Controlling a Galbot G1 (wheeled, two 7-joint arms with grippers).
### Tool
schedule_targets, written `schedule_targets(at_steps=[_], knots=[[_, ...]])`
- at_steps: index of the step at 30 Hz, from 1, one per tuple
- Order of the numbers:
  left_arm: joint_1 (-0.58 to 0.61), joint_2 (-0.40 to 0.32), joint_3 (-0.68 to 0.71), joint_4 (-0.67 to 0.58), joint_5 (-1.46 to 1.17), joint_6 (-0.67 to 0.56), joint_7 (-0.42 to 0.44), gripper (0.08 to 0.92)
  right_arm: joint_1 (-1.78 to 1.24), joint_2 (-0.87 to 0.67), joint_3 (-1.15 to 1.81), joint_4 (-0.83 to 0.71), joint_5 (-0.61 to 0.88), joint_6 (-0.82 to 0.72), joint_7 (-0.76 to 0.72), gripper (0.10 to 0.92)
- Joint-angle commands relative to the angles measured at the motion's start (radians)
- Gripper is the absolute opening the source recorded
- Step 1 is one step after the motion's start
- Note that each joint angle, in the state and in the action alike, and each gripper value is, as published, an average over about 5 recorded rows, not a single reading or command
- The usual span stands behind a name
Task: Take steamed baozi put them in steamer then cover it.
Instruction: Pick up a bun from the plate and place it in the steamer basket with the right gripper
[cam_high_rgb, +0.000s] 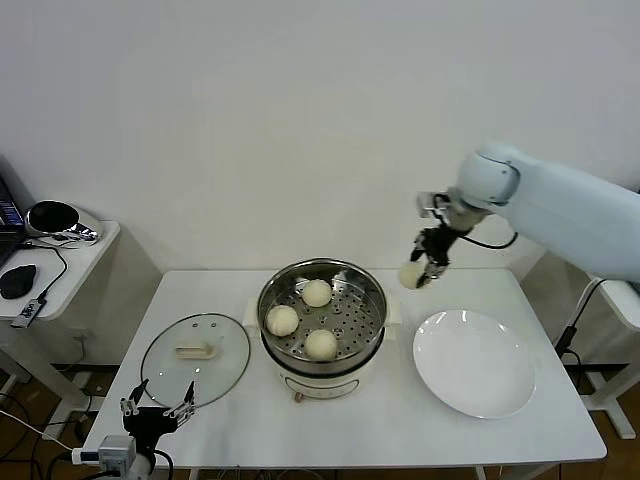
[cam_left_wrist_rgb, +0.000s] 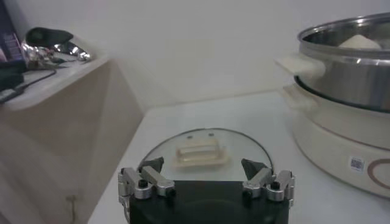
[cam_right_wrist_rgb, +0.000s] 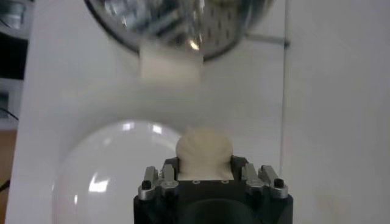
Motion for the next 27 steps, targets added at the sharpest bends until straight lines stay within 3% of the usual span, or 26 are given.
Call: schedule_targets(at_steps=[1,27], knots=[[-0.001,-0.002,0.004,-0.022,-0.009,0.000,-0.003,0.823,0.087,0.210,-0.135,-0.004,0.152,-0.065,0.021,0.534],[-0.002,0.004,-0.009,-0.025,-0.048,0.012,0.004,0.823,-0.172,0.298,-0.048,-0.129,-0.037,-0.074,0.094,0.534]])
